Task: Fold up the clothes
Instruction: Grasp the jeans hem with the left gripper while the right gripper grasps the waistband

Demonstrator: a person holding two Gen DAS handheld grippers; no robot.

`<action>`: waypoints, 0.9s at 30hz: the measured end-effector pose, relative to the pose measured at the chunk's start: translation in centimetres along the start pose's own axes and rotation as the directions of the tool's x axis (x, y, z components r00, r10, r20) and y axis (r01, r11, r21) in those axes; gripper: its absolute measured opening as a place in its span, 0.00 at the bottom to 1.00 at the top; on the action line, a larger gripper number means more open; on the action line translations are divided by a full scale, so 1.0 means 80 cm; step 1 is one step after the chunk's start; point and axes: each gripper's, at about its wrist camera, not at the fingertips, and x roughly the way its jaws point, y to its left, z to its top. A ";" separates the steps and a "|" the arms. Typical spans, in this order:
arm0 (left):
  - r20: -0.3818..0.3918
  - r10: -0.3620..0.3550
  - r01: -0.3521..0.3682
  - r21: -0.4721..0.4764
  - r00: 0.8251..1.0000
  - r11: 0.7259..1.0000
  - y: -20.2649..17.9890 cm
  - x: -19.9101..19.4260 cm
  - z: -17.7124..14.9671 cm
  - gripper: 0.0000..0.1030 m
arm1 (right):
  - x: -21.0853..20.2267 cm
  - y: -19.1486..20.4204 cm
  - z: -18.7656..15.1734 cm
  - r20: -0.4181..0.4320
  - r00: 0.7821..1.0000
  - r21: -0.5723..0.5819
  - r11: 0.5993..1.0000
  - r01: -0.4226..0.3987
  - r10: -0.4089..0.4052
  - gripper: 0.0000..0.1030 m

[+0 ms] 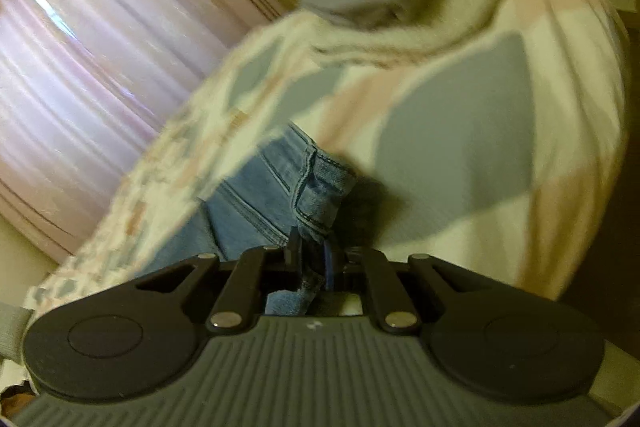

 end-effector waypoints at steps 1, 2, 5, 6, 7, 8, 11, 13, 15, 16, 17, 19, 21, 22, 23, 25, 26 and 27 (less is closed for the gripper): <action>-0.012 0.003 -0.003 -0.005 1.000 1.000 0.002 0.004 -0.003 0.04 | 0.004 -0.003 -0.002 -0.001 1.000 0.012 1.000 -0.002 0.002 0.07; -0.024 0.004 -0.004 -0.011 1.000 1.000 0.005 0.009 -0.007 0.04 | 0.006 -0.004 -0.003 -0.001 1.000 0.018 1.000 -0.003 0.003 0.07; -0.016 -0.008 0.007 -0.041 1.000 0.999 0.011 0.011 -0.012 0.04 | 0.005 0.003 -0.001 0.002 1.000 0.001 1.000 0.009 -0.009 0.07; -0.005 -0.012 0.012 -0.046 1.000 0.999 0.012 0.008 -0.012 0.04 | 0.004 0.005 0.000 0.003 1.000 -0.005 1.000 0.012 -0.012 0.07; 0.006 -0.016 0.016 -0.051 1.000 0.999 0.013 0.005 -0.011 0.04 | 0.002 0.007 0.002 0.004 1.000 -0.011 1.000 0.012 -0.012 0.07; 0.022 -0.019 0.020 -0.048 1.000 0.999 0.012 0.000 -0.010 0.04 | -0.001 0.009 0.004 0.006 1.000 -0.014 1.000 0.011 -0.011 0.07; 0.097 -0.019 0.018 0.018 0.995 1.000 0.001 -0.021 -0.006 0.04 | -0.007 0.017 0.008 0.011 1.000 -0.029 1.000 0.006 -0.006 0.07; 0.077 -0.008 0.006 0.028 0.997 1.000 0.003 -0.016 -0.008 0.05 | -0.009 0.020 0.009 0.009 1.000 -0.041 0.999 0.013 -0.012 0.07; 0.036 0.006 -0.007 0.024 0.999 1.000 0.009 -0.006 -0.012 0.09 | -0.007 0.019 0.007 -0.001 1.000 -0.044 0.999 0.025 -0.025 0.07; 0.016 0.013 -0.013 0.022 1.000 1.000 0.011 -0.001 -0.013 0.13 | -0.005 0.018 0.006 -0.006 0.999 -0.046 0.998 0.033 -0.033 0.07; -0.004 0.019 -0.019 0.021 1.000 1.000 0.014 0.004 -0.015 0.16 | -0.004 0.017 0.004 -0.007 0.999 -0.043 0.998 0.037 -0.038 0.07; 0.001 0.010 -0.010 -0.026 1.000 1.000 0.023 -0.001 -0.018 0.16 | -0.004 0.016 0.005 -0.008 0.999 -0.039 0.998 0.043 -0.043 0.08; 0.019 0.002 -0.001 -0.066 1.000 0.998 0.030 -0.011 -0.016 0.18 | -0.004 0.018 0.007 -0.009 0.999 -0.042 0.998 0.043 -0.043 0.08; 0.028 -0.002 0.004 -0.084 1.000 0.996 0.033 -0.016 -0.014 0.20 | -0.003 0.019 0.008 -0.009 0.999 -0.044 0.998 0.044 -0.044 0.08; 0.034 -0.004 0.007 -0.092 0.999 0.996 0.035 -0.018 -0.012 0.24 | -0.002 0.019 0.009 -0.010 0.999 -0.045 0.998 0.045 -0.045 0.08; 0.041 -0.008 0.012 -0.094 0.999 0.995 0.037 -0.020 -0.010 0.26 | 0.003 0.018 0.009 -0.017 0.999 -0.038 0.998 0.049 -0.049 0.08; 0.045 -0.010 0.015 -0.096 0.999 0.995 0.038 -0.021 -0.009 0.24 | 0.005 0.016 0.007 -0.020 0.998 -0.030 0.998 0.051 -0.051 0.08; 0.049 -0.012 0.017 -0.097 0.999 0.995 0.039 -0.021 -0.008 0.21 | 0.005 0.014 0.006 -0.018 0.999 -0.021 0.999 0.049 -0.050 0.08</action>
